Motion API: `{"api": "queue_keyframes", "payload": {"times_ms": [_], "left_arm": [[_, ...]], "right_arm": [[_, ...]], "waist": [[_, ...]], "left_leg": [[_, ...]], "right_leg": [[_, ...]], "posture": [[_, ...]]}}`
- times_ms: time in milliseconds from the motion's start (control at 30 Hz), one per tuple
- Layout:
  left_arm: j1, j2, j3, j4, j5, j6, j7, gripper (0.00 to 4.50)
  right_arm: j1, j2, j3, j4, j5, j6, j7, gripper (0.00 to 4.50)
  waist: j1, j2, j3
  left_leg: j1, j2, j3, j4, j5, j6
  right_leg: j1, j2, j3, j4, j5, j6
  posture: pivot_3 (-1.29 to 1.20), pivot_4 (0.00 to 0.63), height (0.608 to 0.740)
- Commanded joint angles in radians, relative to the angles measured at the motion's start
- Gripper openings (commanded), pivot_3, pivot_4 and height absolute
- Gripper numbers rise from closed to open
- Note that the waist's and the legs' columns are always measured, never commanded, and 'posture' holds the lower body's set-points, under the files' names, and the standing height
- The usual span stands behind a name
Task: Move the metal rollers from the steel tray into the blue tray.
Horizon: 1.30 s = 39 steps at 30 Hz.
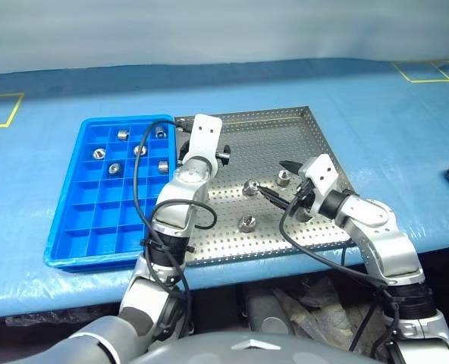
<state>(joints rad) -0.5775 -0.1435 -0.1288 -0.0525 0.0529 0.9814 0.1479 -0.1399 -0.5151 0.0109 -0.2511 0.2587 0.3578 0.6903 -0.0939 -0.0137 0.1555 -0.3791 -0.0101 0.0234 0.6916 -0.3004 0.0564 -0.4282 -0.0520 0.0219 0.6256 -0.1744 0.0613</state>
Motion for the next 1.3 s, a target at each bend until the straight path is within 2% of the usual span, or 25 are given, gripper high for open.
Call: {"api": "queue_keyframes", "payload": {"times_ms": [33,633,733,867,1167,1267,1300], "left_arm": [[-0.043,-0.06,0.028,0.038,0.003,0.057,0.039,4.5],[-0.11,-0.089,0.104,0.196,-0.078,0.055,0.089,4.5],[-0.113,-0.101,0.122,0.212,-0.105,0.063,0.095,3.89],[-0.116,-0.105,0.132,0.225,-0.14,0.058,0.084,2.59],[-0.114,-0.085,0.135,0.196,-0.193,0.041,0.078,2.59],[-0.112,-0.074,0.127,0.179,-0.206,0.035,0.074,1.73],[-0.112,-0.07,0.123,0.176,-0.208,0.032,0.072,1.71]], "right_arm": [[-0.01,0.002,-0.015,-0.03,0.003,-0.024,-0.009,4.49],[-0.001,0.006,-0.016,-0.03,0.005,-0.045,-0.016,4.49],[-0.001,0.009,-0.018,-0.028,0.004,-0.051,-0.019,4.5],[-0.003,0.011,-0.02,-0.025,0.002,-0.056,-0.024,4.5],[-0.011,0.015,-0.014,-0.025,-0.004,-0.057,-0.033,4.5],[-0.012,0.015,-0.012,-0.024,-0.004,-0.059,-0.034,4.5],[-0.012,0.015,-0.012,-0.024,-0.004,-0.059,-0.035,4.5]], "waist": [[0.0,0.0,0.0],[-0.004,0.003,-0.002],[-0.008,0.003,-0.002],[-0.007,0.003,-0.002],[0.001,0.003,-0.002],[0.002,0.003,-0.002],[0.001,0.003,-0.002]], "left_leg": [[0.0,0.0,0.0,0.0,0.0,0.0],[0.002,0.0,0.0,0.0,0.001,-0.001],[0.002,0.0,0.0,0.0,0.002,-0.002],[0.001,0.0,0.0,0.001,0.002,-0.001],[0.0,-0.001,0.0,0.001,0.001,0.0],[0.0,-0.001,0.0,0.001,0.001,0.0],[0.0,-0.001,0.0,0.001,0.001,0.0]], "right_leg": [[0.0,0.0,0.0,0.0,0.0,0.0],[0.002,0.0,0.001,0.001,0.001,0.0],[0.002,0.001,0.001,0.001,0.001,0.001],[0.001,0.001,0.001,0.001,0.002,0.001],[0.001,0.0,0.002,0.0,0.002,0.001],[0.001,0.0,0.002,0.0,0.002,0.001],[0.001,0.0,0.002,0.0,0.002,0.001]], "posture": [[-0.21,0.15,0.74],[-0.22,0.15,0.74],[-0.22,0.15,0.74],[-0.22,0.15,0.74],[-0.22,0.15,0.74],[-0.22,0.15,0.74],[-0.22,0.15,0.74]]}}
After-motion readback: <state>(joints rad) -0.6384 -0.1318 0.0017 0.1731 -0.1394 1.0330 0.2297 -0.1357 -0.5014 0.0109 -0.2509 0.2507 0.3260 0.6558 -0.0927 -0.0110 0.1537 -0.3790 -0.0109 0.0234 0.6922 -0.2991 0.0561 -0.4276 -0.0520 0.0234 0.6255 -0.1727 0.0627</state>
